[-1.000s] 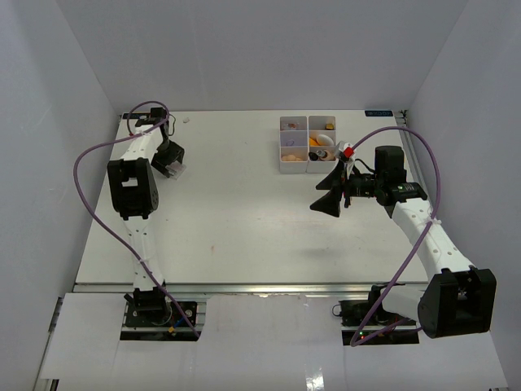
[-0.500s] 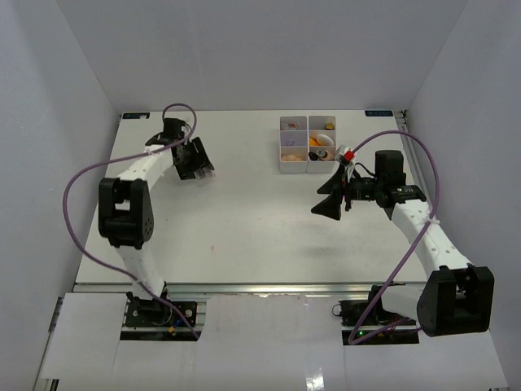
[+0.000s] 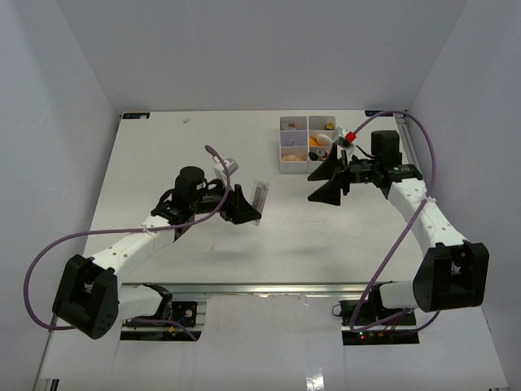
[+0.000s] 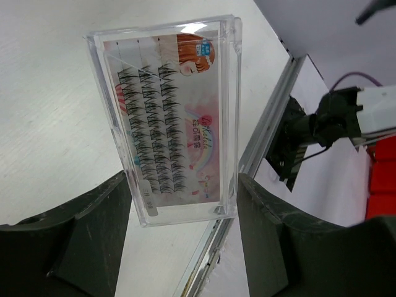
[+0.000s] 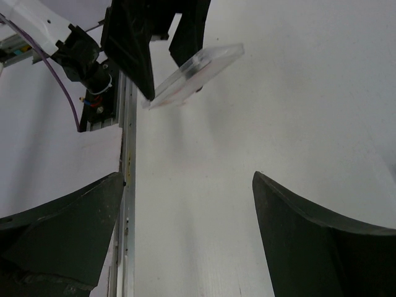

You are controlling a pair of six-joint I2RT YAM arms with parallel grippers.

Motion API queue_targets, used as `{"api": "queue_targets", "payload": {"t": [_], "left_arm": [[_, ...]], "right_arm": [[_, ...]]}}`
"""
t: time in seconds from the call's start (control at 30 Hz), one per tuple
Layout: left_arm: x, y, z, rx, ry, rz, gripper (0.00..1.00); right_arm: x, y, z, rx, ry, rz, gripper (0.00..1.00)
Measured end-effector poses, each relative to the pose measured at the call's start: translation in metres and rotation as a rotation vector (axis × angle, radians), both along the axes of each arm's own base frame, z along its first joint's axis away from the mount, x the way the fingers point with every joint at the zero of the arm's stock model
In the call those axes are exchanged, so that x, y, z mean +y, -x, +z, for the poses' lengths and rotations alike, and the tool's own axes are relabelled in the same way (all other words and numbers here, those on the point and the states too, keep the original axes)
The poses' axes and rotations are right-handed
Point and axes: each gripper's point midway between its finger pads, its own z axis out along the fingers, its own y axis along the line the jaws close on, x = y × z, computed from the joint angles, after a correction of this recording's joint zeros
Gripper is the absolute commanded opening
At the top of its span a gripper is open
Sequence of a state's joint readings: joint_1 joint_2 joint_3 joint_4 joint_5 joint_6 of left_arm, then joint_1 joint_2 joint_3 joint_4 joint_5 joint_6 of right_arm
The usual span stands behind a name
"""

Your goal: Organize the makeup

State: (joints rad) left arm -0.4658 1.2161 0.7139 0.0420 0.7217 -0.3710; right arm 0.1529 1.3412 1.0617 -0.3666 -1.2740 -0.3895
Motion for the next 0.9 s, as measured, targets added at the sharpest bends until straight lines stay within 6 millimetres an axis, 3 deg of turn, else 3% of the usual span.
{"api": "queue_targets", "payload": {"t": [0.13, 0.27, 0.47, 0.7, 0.83, 0.9], "left_arm": [[-0.02, 0.014, 0.01, -0.084, 0.015, -0.081, 0.11], [-0.035, 0.021, 0.001, -0.116, -0.023, -0.103, 0.11], [-0.053, 0.019, -0.015, -0.155, -0.105, -0.085, 0.12], [-0.071, 0.002, -0.01, -0.232, -0.164, -0.046, 0.12], [-0.083, -0.008, -0.006, -0.268, -0.192, -0.033, 0.13], [-0.087, -0.011, -0.007, -0.279, -0.207, -0.03, 0.13]], "right_arm": [[0.021, -0.006, 0.014, 0.054, 0.0, 0.04, 0.9], [0.037, -0.004, 0.002, 0.199, 0.04, 0.03, 0.9], [0.038, -0.016, -0.017, 0.352, 0.086, -0.05, 0.91], [0.036, -0.026, -0.024, 0.437, 0.113, -0.174, 0.99], [0.034, -0.027, -0.037, 0.492, 0.135, -0.226, 0.85], [0.034, -0.027, -0.041, 0.512, 0.143, -0.244, 0.68]]}}
